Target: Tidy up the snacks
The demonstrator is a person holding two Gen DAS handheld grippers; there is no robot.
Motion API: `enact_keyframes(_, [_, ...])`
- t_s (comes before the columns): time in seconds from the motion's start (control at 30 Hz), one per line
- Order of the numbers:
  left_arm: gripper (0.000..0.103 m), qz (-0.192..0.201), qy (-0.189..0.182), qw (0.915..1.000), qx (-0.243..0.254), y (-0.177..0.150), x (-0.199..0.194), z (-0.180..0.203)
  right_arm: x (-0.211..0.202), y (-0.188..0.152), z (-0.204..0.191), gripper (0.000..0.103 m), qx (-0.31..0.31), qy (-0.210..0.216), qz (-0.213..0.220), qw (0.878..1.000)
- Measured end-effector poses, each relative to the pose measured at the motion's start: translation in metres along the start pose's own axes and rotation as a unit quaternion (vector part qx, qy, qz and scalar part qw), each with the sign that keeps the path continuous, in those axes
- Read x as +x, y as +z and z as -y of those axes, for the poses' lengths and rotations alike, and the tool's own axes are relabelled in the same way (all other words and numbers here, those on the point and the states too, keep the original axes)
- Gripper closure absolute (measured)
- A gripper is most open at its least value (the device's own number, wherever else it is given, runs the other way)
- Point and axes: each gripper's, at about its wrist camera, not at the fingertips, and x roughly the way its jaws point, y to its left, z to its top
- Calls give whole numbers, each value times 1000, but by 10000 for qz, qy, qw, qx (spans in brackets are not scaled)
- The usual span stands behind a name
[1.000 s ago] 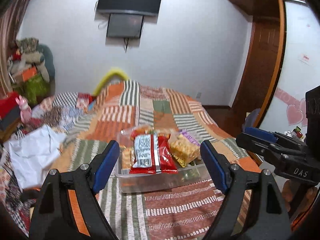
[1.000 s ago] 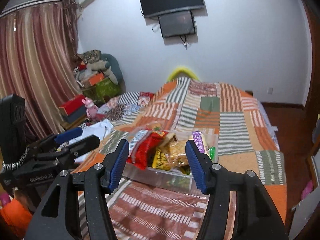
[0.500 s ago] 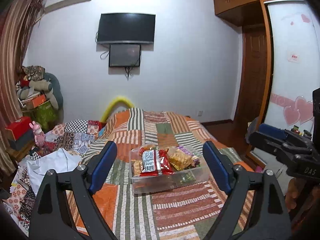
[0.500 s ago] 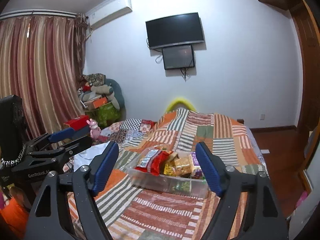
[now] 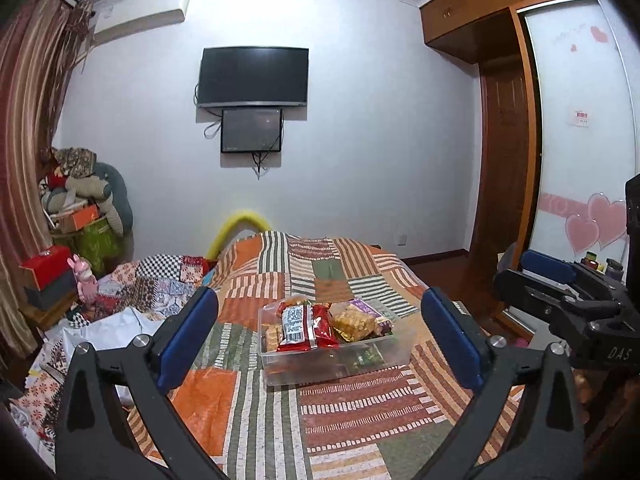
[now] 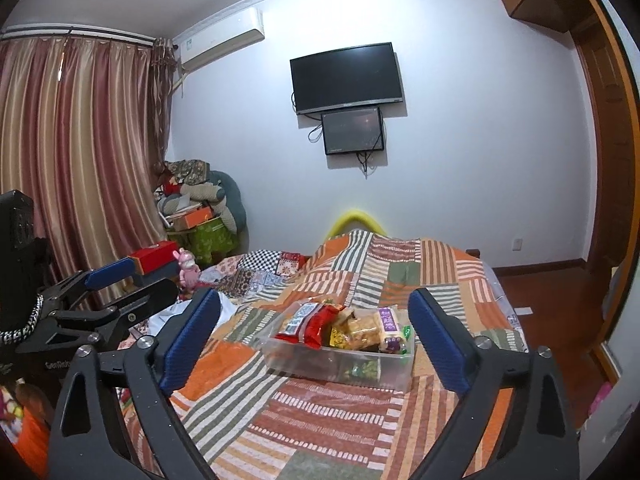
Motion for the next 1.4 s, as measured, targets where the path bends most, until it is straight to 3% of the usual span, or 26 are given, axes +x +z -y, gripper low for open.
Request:
enact_keyframes(0.33, [0,131,-74,9995,-271,-4,-11,-2,-6,-5,5,4,43,-145,47,9999])
enact_keyframes(1.4, [0,-45,-119,9995,-275,-12,-5,-1,-8,-10,7,1,146,-21,-44,9999])
